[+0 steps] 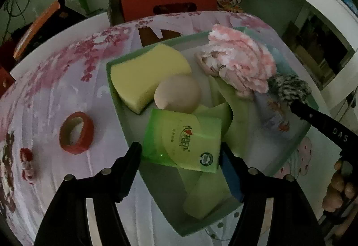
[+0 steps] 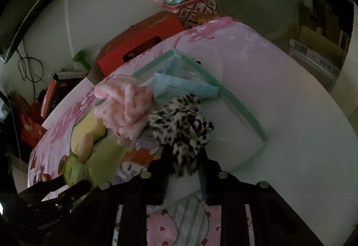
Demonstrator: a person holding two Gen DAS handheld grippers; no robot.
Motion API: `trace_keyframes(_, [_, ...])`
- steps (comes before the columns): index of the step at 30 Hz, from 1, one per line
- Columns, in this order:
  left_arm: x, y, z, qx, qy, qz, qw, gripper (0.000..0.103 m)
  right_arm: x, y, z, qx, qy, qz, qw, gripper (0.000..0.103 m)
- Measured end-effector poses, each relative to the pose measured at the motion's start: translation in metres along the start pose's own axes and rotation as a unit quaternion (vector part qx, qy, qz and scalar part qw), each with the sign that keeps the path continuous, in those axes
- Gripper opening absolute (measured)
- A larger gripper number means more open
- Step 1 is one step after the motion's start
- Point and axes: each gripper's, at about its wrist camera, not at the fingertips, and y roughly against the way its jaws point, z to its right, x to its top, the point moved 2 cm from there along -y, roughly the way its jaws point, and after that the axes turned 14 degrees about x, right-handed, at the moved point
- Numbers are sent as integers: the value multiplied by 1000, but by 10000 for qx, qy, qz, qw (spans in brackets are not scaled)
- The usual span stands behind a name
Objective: Organize soft objects
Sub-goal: 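Lower the tissue pack with the left tool while the right tool lowers the scrunchie into the tray, then open both tools and withdraw them toward the red tape roll and plush toy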
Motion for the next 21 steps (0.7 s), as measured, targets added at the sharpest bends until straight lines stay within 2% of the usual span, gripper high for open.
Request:
trace_keyframes(2, [0,4,-1,48,-19,56,10000,73,-1,3,-2,8,26,11,10000,35])
trace_keyframes(3, [0,5,-1,61,-18,71,10000,77,-1,4,-3,2,53,19,10000,40])
trace_keyframes(4, [0,8,-2,75,-9,92,9999,87,-1,5,-4,-1,77,31,10000,45])
trace_keyframes(5, [0,10,-2,84,5,107,9999,90,-1,8,-6,-4,112,48,9999,47])
trace_keyframes(11, [1,25,-11,53,182,283,9994,91,0,17,-14,63,290,104,9995,59])
trace_keyframes(15, [2,30,-21,126,357,353,9987,93,-1,18,-19,123,369,80,9992,75])
trace_keyframes(17, [2,29,-27,233,413,348,9983,103,-1,16,-21,163,394,54,9991,85])
trace_keyframes(19, [1,27,-31,309,478,336,9978,103,-3,15,-23,194,429,36,9989,102])
trace_keyframes(21, [0,25,-35,363,562,312,9973,103,-3,14,-24,206,468,39,9987,103])
